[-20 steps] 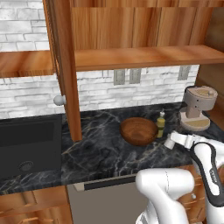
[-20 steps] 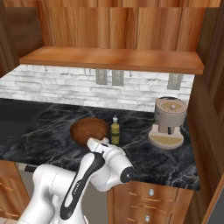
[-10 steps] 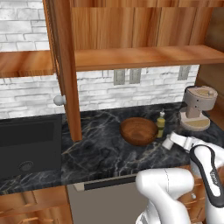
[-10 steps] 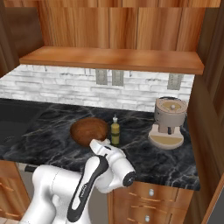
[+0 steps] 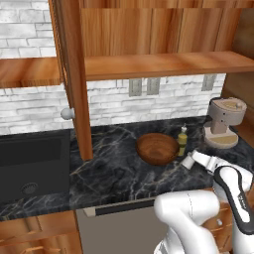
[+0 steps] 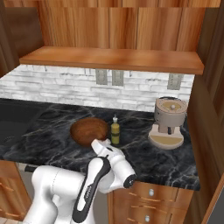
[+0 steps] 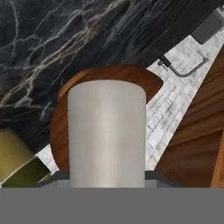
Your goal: Retrieve the bottle and the shaker from the cabinet and place them next to the mixing bowl on the counter. Then add garlic from the fridge to the mixing bowl.
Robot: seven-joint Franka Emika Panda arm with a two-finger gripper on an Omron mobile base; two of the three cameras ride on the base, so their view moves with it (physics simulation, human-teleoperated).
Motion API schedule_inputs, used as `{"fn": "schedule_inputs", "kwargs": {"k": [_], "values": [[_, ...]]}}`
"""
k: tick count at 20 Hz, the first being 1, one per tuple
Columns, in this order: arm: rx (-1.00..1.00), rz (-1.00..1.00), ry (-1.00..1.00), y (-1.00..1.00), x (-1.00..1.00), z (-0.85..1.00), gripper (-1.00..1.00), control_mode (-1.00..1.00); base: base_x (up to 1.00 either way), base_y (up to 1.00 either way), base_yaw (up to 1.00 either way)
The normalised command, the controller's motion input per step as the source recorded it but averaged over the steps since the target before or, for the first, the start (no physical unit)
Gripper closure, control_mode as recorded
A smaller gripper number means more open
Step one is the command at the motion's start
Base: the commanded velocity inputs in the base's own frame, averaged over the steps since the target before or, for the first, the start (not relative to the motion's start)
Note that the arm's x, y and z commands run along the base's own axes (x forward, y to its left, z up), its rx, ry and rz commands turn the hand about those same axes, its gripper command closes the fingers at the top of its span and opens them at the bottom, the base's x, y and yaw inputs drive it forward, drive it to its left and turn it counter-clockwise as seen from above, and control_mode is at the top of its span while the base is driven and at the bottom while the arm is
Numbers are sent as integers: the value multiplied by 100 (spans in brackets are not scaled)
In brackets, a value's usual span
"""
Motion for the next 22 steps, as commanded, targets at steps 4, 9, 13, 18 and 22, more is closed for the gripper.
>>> {"fn": "schedule_inputs", "kwargs": {"k": [4, 9, 13, 18, 22], "values": [[-41, 0, -57, 35, 10, -42, 100, -100, 0, 0, 0], [-43, 0, -67, 19, 0, -41, -100, -100, 0, 0, 0], [-40, 0, -71, 4, 0, -34, -100, -100, 0, 0, 0], [-40, 0, -72, 3, 0, -36, -100, -100, 0, 0, 0], [-40, 0, -74, 1, -4, -33, -100, -100, 0, 0, 0]]}}
